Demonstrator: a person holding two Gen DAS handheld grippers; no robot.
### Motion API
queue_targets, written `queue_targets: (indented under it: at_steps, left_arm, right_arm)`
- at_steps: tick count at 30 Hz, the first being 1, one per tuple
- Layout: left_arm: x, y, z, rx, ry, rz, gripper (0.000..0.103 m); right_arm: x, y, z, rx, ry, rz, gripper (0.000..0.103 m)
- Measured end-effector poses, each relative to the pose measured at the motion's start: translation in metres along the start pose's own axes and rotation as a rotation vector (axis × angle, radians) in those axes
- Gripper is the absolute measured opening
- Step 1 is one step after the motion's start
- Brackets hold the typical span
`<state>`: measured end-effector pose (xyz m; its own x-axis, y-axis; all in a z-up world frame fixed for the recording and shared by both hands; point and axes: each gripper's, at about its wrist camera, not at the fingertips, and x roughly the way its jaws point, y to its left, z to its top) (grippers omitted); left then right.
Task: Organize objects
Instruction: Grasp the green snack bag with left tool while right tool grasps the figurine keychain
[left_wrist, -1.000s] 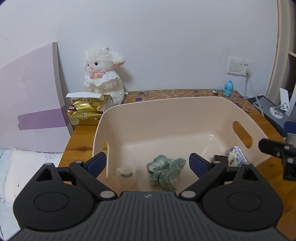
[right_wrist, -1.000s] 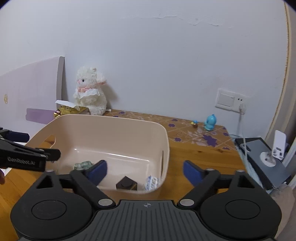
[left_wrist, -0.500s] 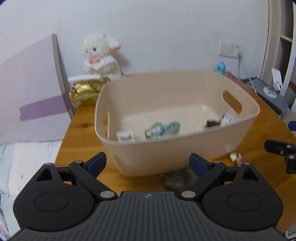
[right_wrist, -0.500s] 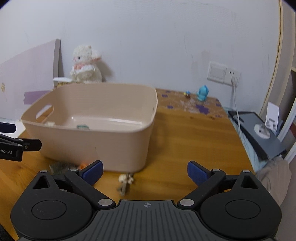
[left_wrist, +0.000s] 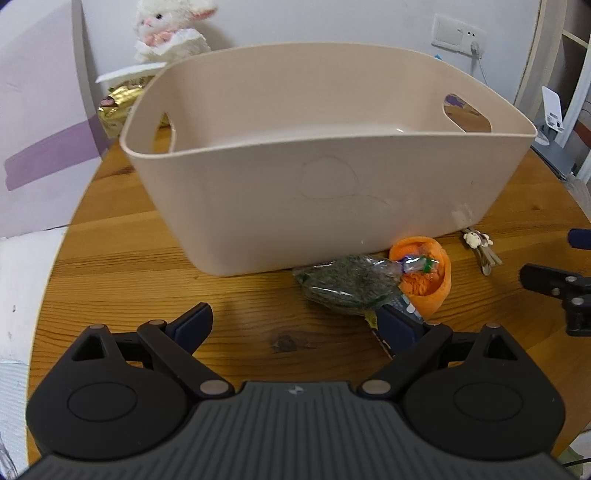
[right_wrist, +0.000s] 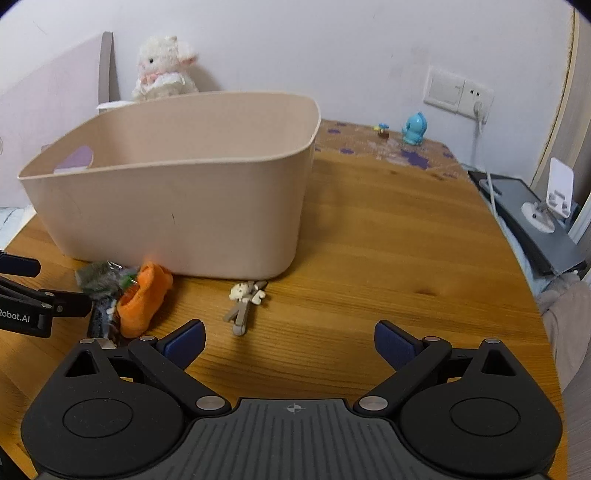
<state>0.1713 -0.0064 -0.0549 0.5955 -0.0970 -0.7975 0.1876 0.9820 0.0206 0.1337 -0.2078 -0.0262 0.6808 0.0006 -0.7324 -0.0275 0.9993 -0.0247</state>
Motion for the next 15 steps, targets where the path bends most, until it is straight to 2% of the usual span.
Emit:
queue_targets:
  at_steps: [4, 11, 15]
  left_arm:
    - [0.008, -0.003, 0.003, 0.006, 0.001, -0.011, 0.096]
    - [0.019, -0.003, 0.012, -0.04, -0.014, -0.057, 0.096]
    - [0.025, -0.004, 0.015, -0.047, -0.023, -0.051, 0.096]
  right_arm:
    - [0.013, 0.002, -0.001, -0.004, 0.025, 0.007, 0.099]
    - [0.032, 0.002, 0.001, -0.003, 0.051, 0.013, 0.099]
    - [0.043, 0.002, 0.003, 0.004, 0.052, 0.018, 0.098]
